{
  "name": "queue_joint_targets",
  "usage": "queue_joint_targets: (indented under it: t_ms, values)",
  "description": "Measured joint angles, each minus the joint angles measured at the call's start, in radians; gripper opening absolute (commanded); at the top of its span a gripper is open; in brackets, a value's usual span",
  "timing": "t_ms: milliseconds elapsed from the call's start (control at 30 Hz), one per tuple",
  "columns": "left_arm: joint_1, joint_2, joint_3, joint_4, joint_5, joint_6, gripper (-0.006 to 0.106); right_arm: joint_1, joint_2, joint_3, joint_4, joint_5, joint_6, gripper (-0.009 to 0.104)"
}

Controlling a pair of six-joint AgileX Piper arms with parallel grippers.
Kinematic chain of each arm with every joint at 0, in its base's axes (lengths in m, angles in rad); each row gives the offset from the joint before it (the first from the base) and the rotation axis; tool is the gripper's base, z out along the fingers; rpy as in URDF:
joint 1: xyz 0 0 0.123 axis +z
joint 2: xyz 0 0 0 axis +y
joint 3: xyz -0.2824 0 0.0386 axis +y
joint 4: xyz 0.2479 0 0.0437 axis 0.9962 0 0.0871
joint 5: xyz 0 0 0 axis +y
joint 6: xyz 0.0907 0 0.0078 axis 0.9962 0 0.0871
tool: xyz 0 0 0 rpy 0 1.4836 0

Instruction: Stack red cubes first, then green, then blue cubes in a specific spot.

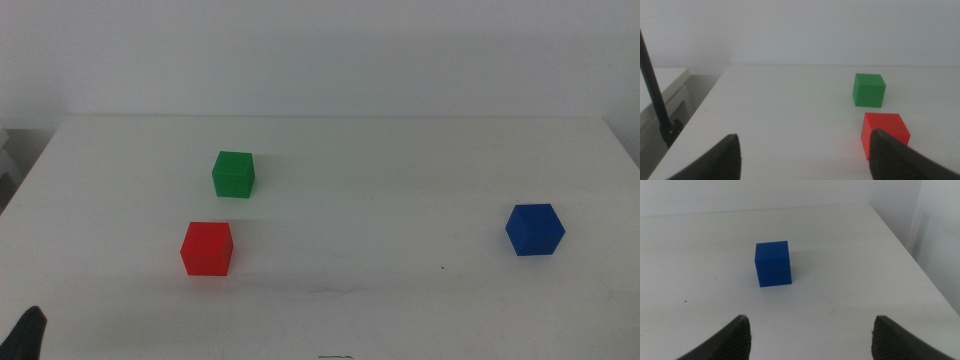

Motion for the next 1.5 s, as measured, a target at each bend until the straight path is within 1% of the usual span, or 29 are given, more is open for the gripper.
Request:
queue_joint_targets:
  t_ms: [100,167,233,400,533,700,933,1067,1200,1267,1367,1500]
  values:
    - [0.000,0.005,-0.004,0.000,0.023,0.000,0.084,0.000,0.000,0.000,0.000,0.000,0.000,0.062]
    - [0.000,0.052,-0.045,0.000,0.086,0.000,0.084,0.000,0.000,0.000,0.000,0.000,0.000,0.062]
    - [0.000,0.136,-0.124,0.000,0.168,0.000,0.084,0.000,0.000,0.000,0.000,0.000,0.000,0.062]
    - [0.000,0.433,-0.400,0.006,0.393,0.000,0.084,0.000,0.000,0.000,0.000,0.000,0.000,0.062]
    - [0.000,0.611,-0.549,0.008,0.493,0.000,0.084,0.000,0.000,0.000,0.000,0.000,0.000,0.062]
    - [0.000,0.755,-0.637,0.008,0.518,0.000,0.084,0.000,0.000,0.000,0.000,0.000,0.000,0.062]
    - [0.000,0.838,-0.647,-0.008,0.519,0.000,0.084,0.000,0.000,0.000,0.000,0.000,0.000,0.062]
    - [0.000,0.891,-0.699,0.028,0.535,0.001,0.084,0.000,0.000,0.000,0.000,0.000,0.000,0.062]
    - [-0.002,1.005,-0.828,0.037,0.598,0.004,0.084,0.000,0.000,0.000,0.000,0.000,0.000,0.062]
    - [-0.021,1.077,-0.902,0.038,0.649,0.004,0.084,0.000,0.000,0.000,0.000,0.000,0.000,0.062]
    - [-0.090,1.196,-0.998,0.058,0.724,-0.012,0.084,0.000,0.000,0.000,0.000,0.000,0.000,0.062]
    - [-0.203,1.348,-1.112,0.134,0.762,-0.141,0.084,0.000,0.000,0.000,0.000,0.000,0.000,0.062]
